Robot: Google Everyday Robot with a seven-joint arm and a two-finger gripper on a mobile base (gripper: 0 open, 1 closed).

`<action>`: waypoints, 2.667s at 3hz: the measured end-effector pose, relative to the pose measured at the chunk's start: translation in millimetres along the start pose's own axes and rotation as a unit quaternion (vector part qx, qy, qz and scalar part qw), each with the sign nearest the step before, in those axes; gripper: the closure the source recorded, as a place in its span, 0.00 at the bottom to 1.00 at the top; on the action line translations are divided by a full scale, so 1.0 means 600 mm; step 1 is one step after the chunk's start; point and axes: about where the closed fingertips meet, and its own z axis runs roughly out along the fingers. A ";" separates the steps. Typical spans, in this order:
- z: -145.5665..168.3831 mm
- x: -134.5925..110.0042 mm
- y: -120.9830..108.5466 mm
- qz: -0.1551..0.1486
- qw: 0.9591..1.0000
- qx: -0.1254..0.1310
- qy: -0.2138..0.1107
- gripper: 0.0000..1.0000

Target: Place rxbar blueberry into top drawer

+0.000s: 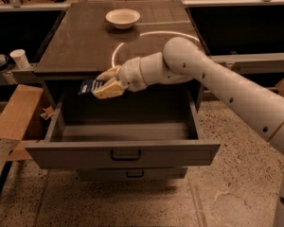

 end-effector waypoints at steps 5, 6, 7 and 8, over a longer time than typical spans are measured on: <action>0.045 0.227 0.006 0.143 0.982 0.025 0.120 1.00; 0.041 0.236 -0.010 0.151 0.979 0.033 0.131 0.82; 0.041 0.255 -0.016 0.156 0.977 0.037 0.137 0.58; 0.041 0.260 -0.016 0.157 0.977 0.038 0.139 0.35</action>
Offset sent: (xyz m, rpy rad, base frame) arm -0.0228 0.0008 -0.0483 -0.0312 0.1003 -0.0068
